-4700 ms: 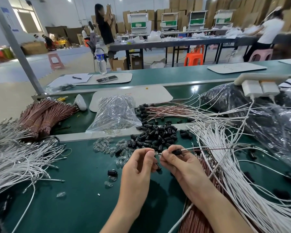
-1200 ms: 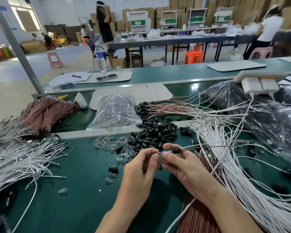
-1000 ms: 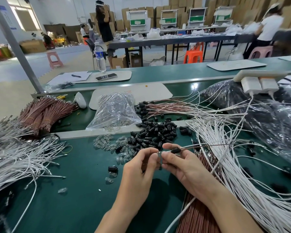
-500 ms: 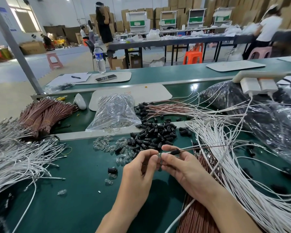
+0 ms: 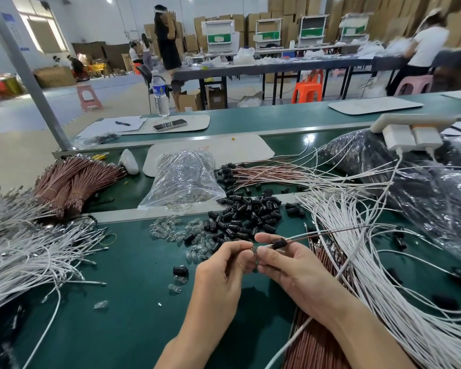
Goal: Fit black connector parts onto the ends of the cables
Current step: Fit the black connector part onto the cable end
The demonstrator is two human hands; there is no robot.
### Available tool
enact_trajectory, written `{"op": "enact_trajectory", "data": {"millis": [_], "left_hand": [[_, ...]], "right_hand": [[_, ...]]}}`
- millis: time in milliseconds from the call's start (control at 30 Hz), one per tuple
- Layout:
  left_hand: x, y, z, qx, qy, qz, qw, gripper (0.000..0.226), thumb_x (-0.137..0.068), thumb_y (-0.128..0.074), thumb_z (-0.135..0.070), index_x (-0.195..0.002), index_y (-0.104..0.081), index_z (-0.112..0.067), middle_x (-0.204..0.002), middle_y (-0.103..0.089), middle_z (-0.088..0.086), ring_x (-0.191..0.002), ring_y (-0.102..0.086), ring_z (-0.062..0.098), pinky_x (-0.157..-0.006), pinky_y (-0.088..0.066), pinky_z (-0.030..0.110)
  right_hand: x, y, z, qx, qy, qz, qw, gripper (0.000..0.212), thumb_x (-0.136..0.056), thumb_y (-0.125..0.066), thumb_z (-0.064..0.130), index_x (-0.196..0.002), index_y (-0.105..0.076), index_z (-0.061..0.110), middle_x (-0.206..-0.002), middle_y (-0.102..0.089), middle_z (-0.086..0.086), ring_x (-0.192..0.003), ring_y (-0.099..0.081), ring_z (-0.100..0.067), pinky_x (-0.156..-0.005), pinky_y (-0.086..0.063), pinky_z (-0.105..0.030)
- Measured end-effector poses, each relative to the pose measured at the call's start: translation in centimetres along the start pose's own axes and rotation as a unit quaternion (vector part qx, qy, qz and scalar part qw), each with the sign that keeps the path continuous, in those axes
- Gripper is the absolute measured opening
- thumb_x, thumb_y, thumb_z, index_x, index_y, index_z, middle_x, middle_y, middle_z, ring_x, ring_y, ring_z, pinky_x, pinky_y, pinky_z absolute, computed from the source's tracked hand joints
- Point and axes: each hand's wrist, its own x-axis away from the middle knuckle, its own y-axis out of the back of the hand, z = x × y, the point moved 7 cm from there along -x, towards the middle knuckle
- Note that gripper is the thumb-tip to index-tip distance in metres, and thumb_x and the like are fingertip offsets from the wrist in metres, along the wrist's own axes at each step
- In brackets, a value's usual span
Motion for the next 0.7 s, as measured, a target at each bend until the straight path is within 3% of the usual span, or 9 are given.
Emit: {"op": "enact_trajectory", "data": {"millis": [200, 500, 700], "left_hand": [[0.12, -0.1, -0.21, 0.019, 0.003, -0.003, 1.0, 0.018, -0.102, -0.055, -0.026, -0.107, -0.066, -0.04, -0.091, -0.076, -0.013, -0.084, -0.074, 0.01, -0.076, -0.056, 0.017], [0.11, -0.09, -0.4, 0.011, 0.007, 0.0, 1.0, 0.017, -0.101, -0.055, -0.03, -0.109, -0.063, -0.044, -0.091, -0.075, -0.014, -0.085, -0.074, 0.01, -0.075, -0.056, 0.016], [0.1, -0.01, -0.38, 0.013, 0.009, -0.01, 1.0, 0.014, -0.101, -0.055, -0.03, -0.107, -0.065, -0.038, -0.088, -0.075, -0.015, -0.082, -0.074, 0.007, -0.074, -0.055, 0.015]], "right_hand": [[0.21, -0.38, 0.21, -0.014, -0.004, 0.018, 1.0, 0.04, -0.08, -0.07, 0.006, -0.12, -0.067, 0.005, -0.096, -0.075, -0.02, -0.085, -0.075, -0.021, -0.069, -0.058, -0.023], [0.2, -0.32, 0.22, -0.023, -0.006, 0.015, 1.0, 0.044, -0.08, -0.071, 0.004, -0.124, -0.067, 0.003, -0.095, -0.075, -0.02, -0.085, -0.075, -0.022, -0.069, -0.058, -0.024], [0.16, -0.4, 0.22, -0.035, -0.007, 0.022, 0.999, 0.036, -0.078, -0.074, 0.005, -0.113, -0.075, 0.007, -0.098, -0.074, -0.023, -0.086, -0.074, -0.023, -0.069, -0.059, -0.024]]}}
